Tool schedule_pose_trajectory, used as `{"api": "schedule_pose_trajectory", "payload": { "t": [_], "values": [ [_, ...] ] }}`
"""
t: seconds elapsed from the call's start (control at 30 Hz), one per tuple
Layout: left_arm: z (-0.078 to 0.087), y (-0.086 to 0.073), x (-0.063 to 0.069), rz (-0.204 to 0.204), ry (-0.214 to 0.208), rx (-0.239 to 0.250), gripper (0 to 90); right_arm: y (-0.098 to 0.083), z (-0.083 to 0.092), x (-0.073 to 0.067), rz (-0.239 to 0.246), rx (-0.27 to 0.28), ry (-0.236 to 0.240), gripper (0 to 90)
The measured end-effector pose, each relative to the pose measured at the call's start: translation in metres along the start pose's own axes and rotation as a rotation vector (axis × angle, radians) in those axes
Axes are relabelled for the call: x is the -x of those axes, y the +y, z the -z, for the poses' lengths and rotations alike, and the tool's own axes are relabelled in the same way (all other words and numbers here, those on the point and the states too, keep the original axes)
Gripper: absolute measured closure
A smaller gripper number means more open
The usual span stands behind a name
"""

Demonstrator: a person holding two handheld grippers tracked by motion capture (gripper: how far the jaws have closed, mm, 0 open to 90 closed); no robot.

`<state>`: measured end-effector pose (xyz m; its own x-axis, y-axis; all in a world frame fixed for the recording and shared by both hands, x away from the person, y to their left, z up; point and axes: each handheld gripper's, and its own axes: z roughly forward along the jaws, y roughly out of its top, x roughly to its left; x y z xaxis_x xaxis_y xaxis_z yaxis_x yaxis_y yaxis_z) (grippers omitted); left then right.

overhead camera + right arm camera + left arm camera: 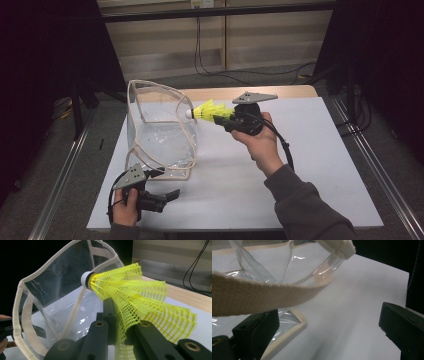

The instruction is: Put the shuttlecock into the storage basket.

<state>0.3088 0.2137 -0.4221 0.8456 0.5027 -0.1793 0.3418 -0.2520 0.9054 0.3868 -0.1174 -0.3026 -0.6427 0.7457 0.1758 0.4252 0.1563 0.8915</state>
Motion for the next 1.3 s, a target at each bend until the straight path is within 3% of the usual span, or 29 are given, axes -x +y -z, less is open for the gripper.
{"api": "schedule_pose_trajectory", "payload": {
  "t": [0.47, 0.77, 1.3],
  "values": [
    [-0.001, 0.001, -0.001, -0.001, -0.007, 0.002, 3.1, 0.018, -0.008, -0.016, 0.029, 0.001, 0.013, 85.1],
    [-0.001, 0.0, -0.001, -0.001, -0.007, -0.002, 3.1, 0.023, -0.015, -0.021, 0.018, 0.008, 0.015, 85.1],
    [-0.001, 0.001, -0.001, 0.0, -0.001, 0.005, 3.1, 0.029, -0.031, -0.037, 0.045, -0.003, 0.02, 85.1]
  ]
}}
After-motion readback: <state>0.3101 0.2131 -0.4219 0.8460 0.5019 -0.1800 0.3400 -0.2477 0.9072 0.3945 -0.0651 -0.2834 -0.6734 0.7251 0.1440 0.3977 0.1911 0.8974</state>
